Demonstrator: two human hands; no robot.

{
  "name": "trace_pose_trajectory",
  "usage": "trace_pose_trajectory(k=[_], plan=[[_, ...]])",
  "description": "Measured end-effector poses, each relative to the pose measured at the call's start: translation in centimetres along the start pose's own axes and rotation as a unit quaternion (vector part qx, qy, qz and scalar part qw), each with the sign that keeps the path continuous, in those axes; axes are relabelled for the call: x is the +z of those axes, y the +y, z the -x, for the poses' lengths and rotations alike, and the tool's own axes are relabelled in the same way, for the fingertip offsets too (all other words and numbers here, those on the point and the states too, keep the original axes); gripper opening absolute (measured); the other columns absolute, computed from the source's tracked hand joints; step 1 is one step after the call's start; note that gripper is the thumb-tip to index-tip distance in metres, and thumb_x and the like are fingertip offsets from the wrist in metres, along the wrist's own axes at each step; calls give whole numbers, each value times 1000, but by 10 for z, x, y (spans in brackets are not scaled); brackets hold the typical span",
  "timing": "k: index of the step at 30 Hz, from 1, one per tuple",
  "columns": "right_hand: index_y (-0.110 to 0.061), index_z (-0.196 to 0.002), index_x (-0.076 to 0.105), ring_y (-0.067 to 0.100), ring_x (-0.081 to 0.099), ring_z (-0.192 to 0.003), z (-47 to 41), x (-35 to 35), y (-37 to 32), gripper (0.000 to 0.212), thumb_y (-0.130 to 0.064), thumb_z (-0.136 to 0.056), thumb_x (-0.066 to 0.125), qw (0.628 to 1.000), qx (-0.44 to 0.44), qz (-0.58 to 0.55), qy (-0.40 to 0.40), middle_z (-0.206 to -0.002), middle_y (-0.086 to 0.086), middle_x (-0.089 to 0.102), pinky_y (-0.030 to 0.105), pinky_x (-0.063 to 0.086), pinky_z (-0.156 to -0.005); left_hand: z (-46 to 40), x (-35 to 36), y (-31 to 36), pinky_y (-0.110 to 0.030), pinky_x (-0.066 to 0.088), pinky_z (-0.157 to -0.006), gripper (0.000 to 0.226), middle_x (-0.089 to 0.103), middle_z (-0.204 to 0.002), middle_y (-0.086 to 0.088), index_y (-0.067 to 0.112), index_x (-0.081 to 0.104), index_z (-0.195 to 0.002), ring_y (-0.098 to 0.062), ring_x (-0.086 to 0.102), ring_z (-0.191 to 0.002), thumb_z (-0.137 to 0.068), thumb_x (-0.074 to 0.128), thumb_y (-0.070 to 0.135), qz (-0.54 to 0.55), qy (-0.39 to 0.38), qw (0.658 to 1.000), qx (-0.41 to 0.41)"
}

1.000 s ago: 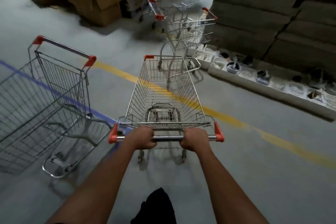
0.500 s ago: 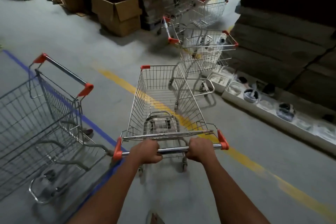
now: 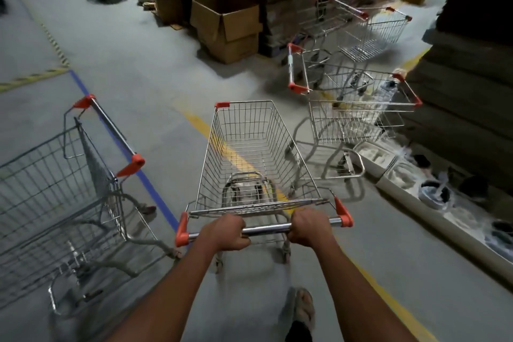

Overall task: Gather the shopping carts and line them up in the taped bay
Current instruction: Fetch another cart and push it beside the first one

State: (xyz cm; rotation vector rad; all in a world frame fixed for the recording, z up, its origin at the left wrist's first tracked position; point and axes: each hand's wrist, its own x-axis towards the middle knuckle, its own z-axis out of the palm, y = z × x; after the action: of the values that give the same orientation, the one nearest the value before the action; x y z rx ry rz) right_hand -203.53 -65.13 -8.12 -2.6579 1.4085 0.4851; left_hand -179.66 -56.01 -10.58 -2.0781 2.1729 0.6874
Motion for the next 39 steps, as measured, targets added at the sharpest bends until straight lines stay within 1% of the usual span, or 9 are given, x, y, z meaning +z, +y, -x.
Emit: trace_pose_trajectory(k=[4, 7, 14, 20, 23, 26, 28, 33, 39], plan=[[-22, -87, 60, 28, 70, -87, -72, -20, 28, 27, -48, -79, 56, 998, -58, 17, 10, -95, 2, 74, 31, 44, -69, -49, -25, -9, -35, 55, -65, 33, 60, -70, -1, 22, 61, -72, -20, 61, -68, -70, 54, 54, 14, 11, 999, -44], [-20, -92, 67, 30, 71, -89, -125, -37, 43, 31, -47, -82, 56, 995, -93, 22, 18, -97, 4, 74, 34, 46, -71, -82, -43, -18, -35, 54, -66, 33, 63, -75, -3, 20, 63, -76, -21, 61, -72, -72, 56, 52, 25, 23, 996, -81], [-25, -82, 53, 30, 70, -87, -234, -73, 64, 22, -46, -77, 58, 988, -153, 11, -2, -94, 4, 73, 35, 53, -77, -148, -76, -41, -30, 54, -58, 35, 64, -69, -2, 16, 66, -73, -17, 62, -64, -70, 57, 50, 68, 49, 982, -167], [-22, -95, 64, 29, 70, -88, -346, -99, 65, 34, -50, -77, 58, 976, -211, 48, 23, -97, 4, 72, 35, 54, -77, -210, -115, -79, -29, 46, -59, 28, 53, -63, 2, 26, 45, -60, -22, 59, -66, -70, 53, 51, 104, 52, 972, -204], [-22, -103, 65, 29, 70, -92, -406, -120, 61, 32, -45, -81, 58, 968, -238, 71, 49, -100, 4, 73, 35, 51, -82, -250, -135, -112, -29, 42, -57, 33, 52, -59, 1, 20, 54, -63, -21, 57, -62, -71, 55, 52, 106, 46, 966, -230], [-23, -108, 66, 28, 68, -95, -463, -148, 51, 27, -38, -88, 55, 960, -253, 103, 60, -102, 4, 73, 38, 43, -98, -289, -152, -152, -33, 55, -60, 47, 63, -61, 1, 17, 71, -78, -17, 61, -59, -66, 54, 60, 135, 45, 958, -248], [-24, -111, 67, 27, 68, -96, -498, -162, 41, 28, -37, -89, 55, 958, -254, 121, 49, -102, 4, 73, 40, 39, -105, -310, -165, -174, -36, 57, -63, 48, 65, -66, 1, 20, 73, -83, -16, 62, -62, -66, 53, 61, 149, 36, 955, -254], [-25, -89, 58, 25, 67, -89, -586, -193, 11, 18, -42, -88, 54, 954, -258, 143, 46, -95, 2, 72, 41, 39, -103, -348, -197, -221, -38, 58, -67, 51, 66, -71, 2, 21, 71, -84, -18, 63, -67, -66, 50, 63, 147, 64, 941, -297], [-25, -86, 57, 24, 66, -84, -675, -222, -33, 16, -41, -84, 57, 946, -288, 139, 44, -91, 1, 70, 40, 40, -96, -379, -226, -281, -38, 58, -68, 52, 65, -73, 0, 22, 69, -82, -23, 63, -69, -64, 46, 65, 134, 95, 923, -349]])
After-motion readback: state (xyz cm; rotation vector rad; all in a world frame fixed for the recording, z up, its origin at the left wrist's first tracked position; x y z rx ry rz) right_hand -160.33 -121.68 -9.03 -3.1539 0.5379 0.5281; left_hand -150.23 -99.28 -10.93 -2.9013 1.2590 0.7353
